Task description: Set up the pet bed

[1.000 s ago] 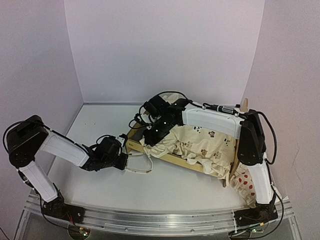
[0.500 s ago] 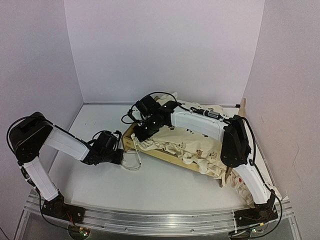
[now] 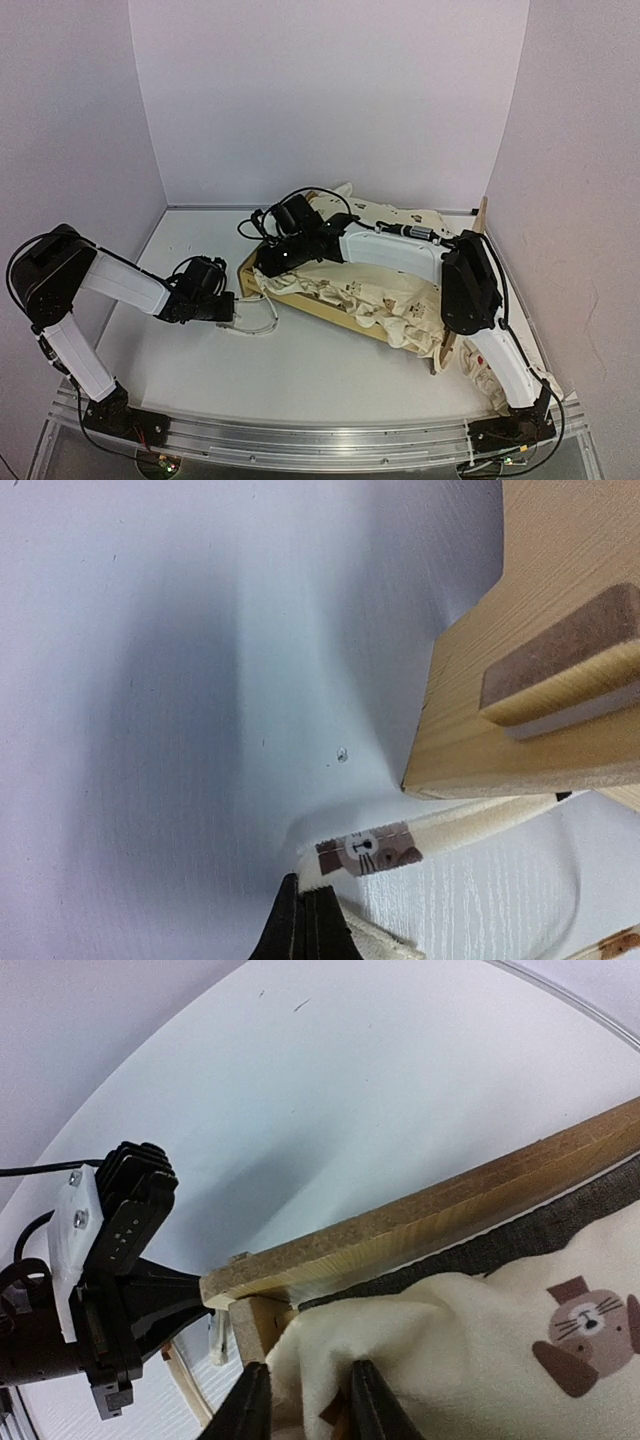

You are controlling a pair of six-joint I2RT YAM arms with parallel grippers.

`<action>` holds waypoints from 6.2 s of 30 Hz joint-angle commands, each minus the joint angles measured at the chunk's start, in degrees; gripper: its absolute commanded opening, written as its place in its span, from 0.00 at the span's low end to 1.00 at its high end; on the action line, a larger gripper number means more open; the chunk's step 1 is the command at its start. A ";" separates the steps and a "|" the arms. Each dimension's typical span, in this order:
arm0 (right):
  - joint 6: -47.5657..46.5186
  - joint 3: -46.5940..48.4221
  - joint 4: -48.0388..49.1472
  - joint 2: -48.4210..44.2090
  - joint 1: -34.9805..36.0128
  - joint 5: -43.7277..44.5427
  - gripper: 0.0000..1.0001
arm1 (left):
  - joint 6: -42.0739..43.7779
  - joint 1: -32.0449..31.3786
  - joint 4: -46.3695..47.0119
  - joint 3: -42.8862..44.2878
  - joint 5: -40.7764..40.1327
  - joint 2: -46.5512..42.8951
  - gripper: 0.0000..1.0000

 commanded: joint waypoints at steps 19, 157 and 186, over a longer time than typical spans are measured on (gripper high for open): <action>4.61 -38.31 -12.47 -38.97 5.27 20.49 0.68 | -4.95 2.60 -10.93 -0.42 0.98 -6.81 0.00; 3.06 -53.20 1.83 -44.37 1.28 -16.48 0.61 | -18.26 -12.03 -42.11 2.02 9.93 -26.99 0.41; 7.99 -44.20 1.47 -30.45 11.69 -6.57 0.61 | -13.95 -15.21 -32.23 2.23 15.02 -10.04 0.28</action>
